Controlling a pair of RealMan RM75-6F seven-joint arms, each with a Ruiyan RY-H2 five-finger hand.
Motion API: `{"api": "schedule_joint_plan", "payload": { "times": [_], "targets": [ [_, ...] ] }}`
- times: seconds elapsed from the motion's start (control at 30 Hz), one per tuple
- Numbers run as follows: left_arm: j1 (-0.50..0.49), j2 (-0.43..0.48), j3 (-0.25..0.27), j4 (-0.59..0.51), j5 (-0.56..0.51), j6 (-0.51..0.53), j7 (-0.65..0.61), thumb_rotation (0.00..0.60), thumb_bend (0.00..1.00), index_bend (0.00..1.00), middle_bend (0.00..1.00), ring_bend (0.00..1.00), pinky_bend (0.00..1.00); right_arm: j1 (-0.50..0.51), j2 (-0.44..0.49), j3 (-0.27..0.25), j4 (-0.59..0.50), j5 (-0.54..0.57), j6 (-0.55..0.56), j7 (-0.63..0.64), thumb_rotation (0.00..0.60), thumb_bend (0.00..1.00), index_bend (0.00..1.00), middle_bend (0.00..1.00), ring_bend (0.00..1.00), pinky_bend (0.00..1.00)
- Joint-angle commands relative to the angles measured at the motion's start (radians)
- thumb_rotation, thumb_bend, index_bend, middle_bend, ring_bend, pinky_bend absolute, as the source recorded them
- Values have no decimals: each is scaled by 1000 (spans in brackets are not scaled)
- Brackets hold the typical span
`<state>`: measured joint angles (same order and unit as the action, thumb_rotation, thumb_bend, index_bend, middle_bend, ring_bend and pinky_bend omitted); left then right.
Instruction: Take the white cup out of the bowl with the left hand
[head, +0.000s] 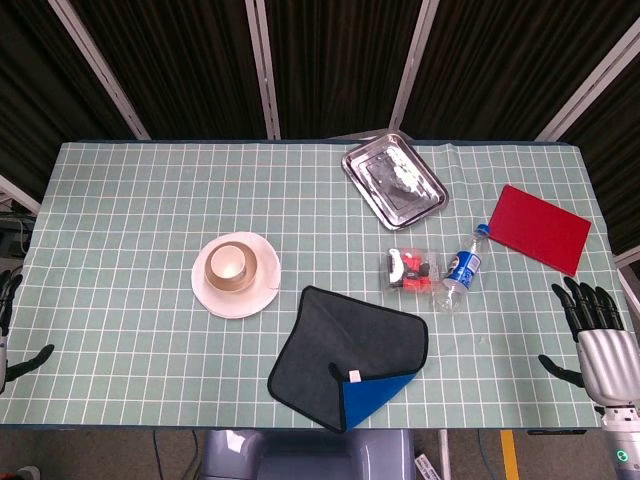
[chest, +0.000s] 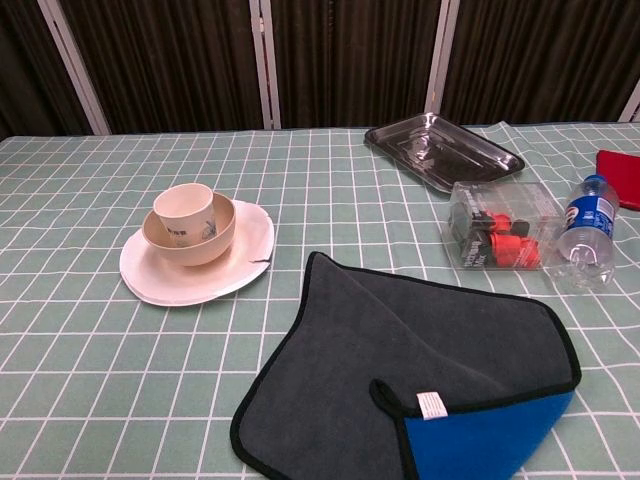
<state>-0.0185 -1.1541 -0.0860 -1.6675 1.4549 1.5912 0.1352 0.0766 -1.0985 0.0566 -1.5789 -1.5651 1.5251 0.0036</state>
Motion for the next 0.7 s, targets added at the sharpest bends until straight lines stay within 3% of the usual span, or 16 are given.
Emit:
{"api": "schedule_joint_plan", "payload": {
  "times": [0.03, 0.7],
  "targets": [
    [-1, 0, 0, 0, -2, -2, -1, 600, 0, 0, 0, 0, 0, 0, 0, 0, 1, 0, 0, 1, 600, 34, 37, 0, 0, 0],
    [-29, -12, -7, 4, 11, -29, -5, 600, 0, 7, 0, 0, 0, -3, -1, 0, -7, 4, 2, -7, 600, 35, 36, 0, 0, 0]
  ]
}}
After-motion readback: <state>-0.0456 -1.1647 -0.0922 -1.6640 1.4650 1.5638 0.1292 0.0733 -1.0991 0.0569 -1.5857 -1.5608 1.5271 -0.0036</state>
